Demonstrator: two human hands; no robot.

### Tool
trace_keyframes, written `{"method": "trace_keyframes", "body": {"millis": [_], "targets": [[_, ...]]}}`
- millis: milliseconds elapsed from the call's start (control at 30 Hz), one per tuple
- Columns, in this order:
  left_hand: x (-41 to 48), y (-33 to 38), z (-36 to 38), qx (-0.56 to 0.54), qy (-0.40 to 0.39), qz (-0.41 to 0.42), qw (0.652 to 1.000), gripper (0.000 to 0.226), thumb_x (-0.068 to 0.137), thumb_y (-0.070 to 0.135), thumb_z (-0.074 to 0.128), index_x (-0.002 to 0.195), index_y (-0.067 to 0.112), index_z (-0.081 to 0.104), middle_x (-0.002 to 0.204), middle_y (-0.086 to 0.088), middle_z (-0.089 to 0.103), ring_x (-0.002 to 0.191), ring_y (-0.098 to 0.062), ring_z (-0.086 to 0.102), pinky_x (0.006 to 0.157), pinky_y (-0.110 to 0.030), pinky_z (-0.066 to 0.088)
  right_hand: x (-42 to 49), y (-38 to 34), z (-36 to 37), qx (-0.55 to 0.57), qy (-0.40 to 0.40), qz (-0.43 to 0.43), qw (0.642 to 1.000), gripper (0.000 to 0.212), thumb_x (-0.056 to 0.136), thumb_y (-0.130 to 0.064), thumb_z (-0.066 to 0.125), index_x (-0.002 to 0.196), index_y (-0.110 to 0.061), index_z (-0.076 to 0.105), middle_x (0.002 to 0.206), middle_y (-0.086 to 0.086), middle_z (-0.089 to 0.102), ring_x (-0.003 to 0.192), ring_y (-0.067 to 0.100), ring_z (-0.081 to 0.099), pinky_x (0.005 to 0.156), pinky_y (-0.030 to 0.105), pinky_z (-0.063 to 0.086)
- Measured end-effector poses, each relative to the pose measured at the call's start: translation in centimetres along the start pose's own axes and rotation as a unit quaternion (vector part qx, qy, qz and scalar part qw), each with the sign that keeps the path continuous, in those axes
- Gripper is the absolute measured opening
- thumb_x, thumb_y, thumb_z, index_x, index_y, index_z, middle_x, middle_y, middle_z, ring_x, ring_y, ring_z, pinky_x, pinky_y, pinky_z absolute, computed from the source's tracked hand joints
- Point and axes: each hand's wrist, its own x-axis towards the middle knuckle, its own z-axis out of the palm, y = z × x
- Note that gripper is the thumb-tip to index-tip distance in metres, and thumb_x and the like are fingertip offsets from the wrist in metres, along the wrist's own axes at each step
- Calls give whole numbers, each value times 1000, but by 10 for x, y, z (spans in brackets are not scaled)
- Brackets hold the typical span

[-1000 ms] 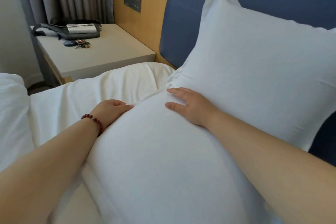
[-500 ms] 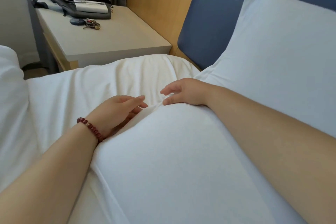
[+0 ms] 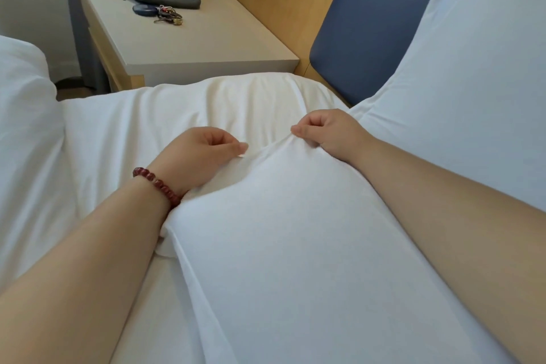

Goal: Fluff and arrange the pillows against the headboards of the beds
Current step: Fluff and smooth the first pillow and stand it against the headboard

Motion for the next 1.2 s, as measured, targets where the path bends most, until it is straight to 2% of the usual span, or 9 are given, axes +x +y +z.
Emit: {"method": "trace_keyframes", "body": {"millis": [167,267,333,467,567,700,933,1100,1200], "targets": [[0,2,-3,-13,-40,40,998,24,90,47,60,89,30,76,91,20,73,79,-1,65,77,-22,46,0,0,-27,-118,42,-47,991,26,91,-51,59,92,-28,71,95,-17,68,91,1,60,80,21,44],[-1,6,2,-61,-129,80,987,39,79,55,59,107,32,73,107,17,72,100,0,66,91,-22,49,5,-5,-45,-493,51,-138,858,40,95,-57,43,93,-29,71,94,-8,68,93,16,57,89,36,41],[0,8,7,-48,-198,95,974,44,75,58,57,111,38,71,108,21,71,99,3,66,81,-10,48,10,-9,-61,-642,15,-94,761,45,94,-63,34,101,-33,67,100,-7,68,103,19,56,106,42,28],[7,10,17,-25,-205,92,974,51,69,69,54,113,47,67,110,32,66,99,13,61,78,-6,43,23,-17,-80,-681,-106,47,723,54,89,-72,35,128,-40,55,123,-9,62,128,21,47,116,55,0],[14,10,23,-19,-199,66,978,30,78,63,62,97,44,73,93,20,74,81,4,69,67,-11,47,34,-27,-77,-651,-113,44,749,35,91,-60,50,96,-29,66,92,-7,63,94,19,56,96,42,31],[23,4,27,-45,-118,25,992,28,78,54,71,85,27,75,79,6,76,60,-5,66,51,-14,48,37,-25,-92,-537,18,25,843,15,91,-38,60,82,-26,64,90,-3,63,93,23,56,84,37,36],[24,4,29,-48,-138,14,989,30,84,54,64,93,26,68,77,5,69,62,-15,56,62,-28,42,39,-30,-98,-527,-9,44,849,15,87,-39,67,86,-25,61,88,-6,60,91,21,54,79,35,36],[24,1,26,-58,-132,4,990,22,77,44,76,96,34,71,83,12,76,62,-3,67,54,-15,46,35,-24,-99,-523,115,17,844,21,92,-37,61,75,-25,59,87,0,66,87,25,57,84,38,41],[25,1,27,-120,-89,-1,989,13,81,34,76,93,31,75,69,12,71,51,-5,61,47,-15,44,28,-24,-101,-401,178,-4,898,27,94,-35,59,78,-14,62,84,5,65,85,28,58,79,42,51]]}}
